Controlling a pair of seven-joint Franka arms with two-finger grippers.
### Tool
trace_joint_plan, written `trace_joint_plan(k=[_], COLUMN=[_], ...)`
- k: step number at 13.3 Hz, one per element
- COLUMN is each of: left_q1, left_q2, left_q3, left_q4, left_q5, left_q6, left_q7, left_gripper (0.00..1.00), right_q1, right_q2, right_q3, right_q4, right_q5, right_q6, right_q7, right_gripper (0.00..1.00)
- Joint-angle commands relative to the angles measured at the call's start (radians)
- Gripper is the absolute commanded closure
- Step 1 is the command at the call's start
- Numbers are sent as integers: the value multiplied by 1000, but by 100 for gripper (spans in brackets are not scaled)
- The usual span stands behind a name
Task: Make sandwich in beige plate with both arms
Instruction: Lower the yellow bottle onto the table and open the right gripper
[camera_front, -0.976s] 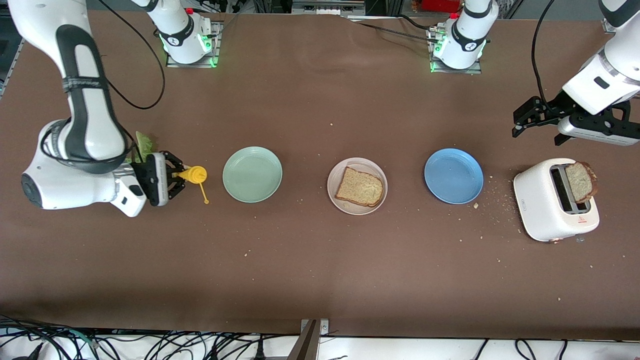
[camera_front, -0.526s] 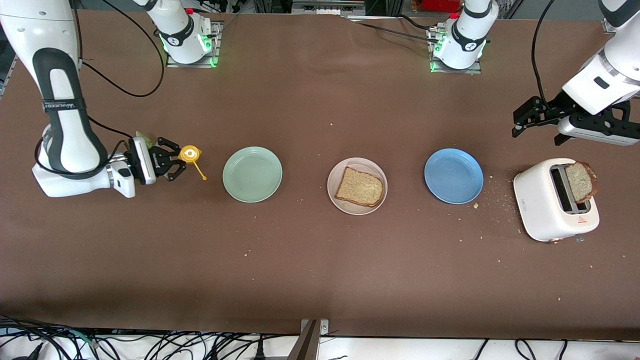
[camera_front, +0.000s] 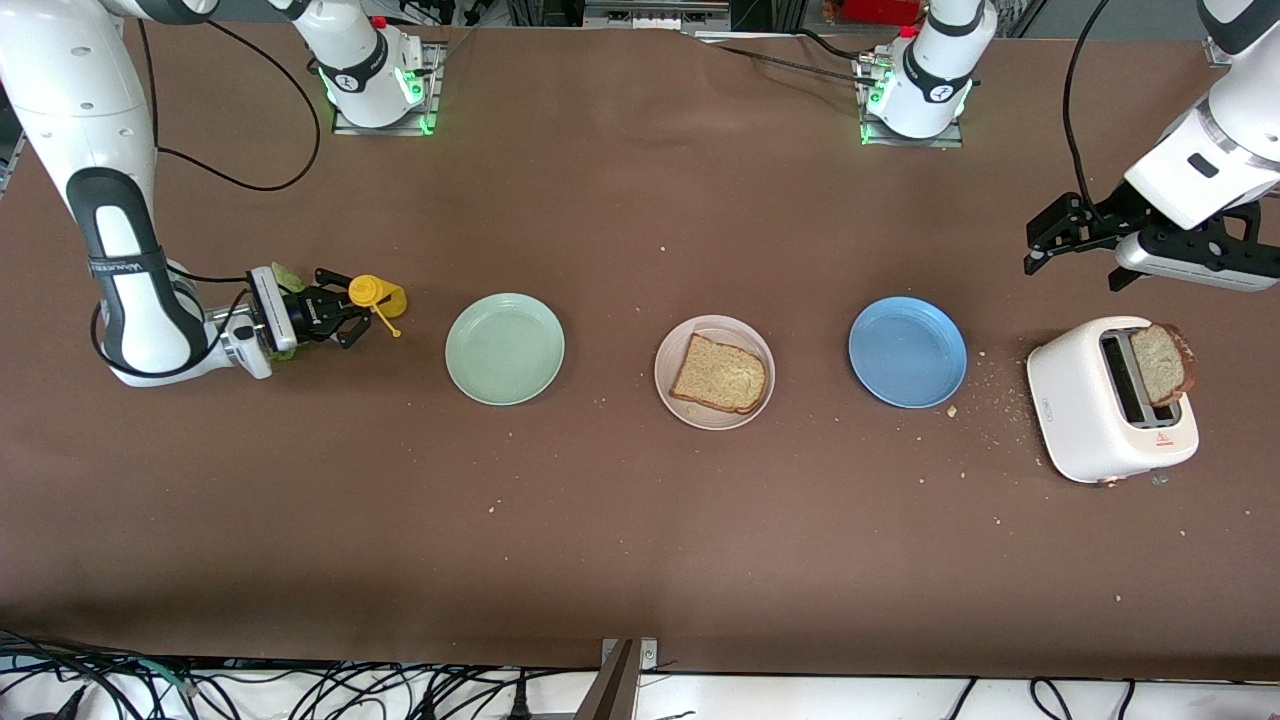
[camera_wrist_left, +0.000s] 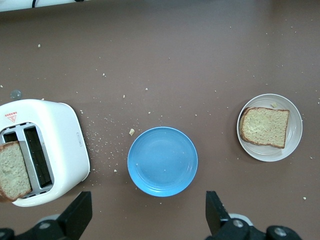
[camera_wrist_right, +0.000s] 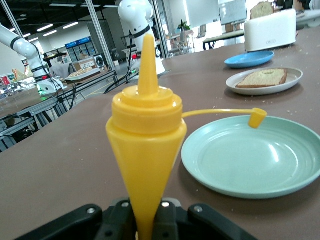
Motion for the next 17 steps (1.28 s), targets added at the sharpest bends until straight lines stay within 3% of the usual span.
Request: trace_joint_plan(k=[1,12,15,17], left_q1=[7,7,7,7], left_q2=[0,2,2,0], left_q3=[1,1,1,1], left_q4=[13,13,13,13], left_q5=[-30,-29,-29,-29], left_q6=[-14,-14,-14,-14], left_q7=[21,21,21,21], left_gripper=[0,0,0,0], right_q1=[-11,-10,-7,-7], right_q2=[47,100,132,138], right_q3=[9,11,11,11], right_q4=[60,140,164,175], right_q5=[31,3,5,1], right_q6=[-46,-29,-29,-30], right_q7=[-75,-77,-74,-56], right_gripper=[100,97,76,28])
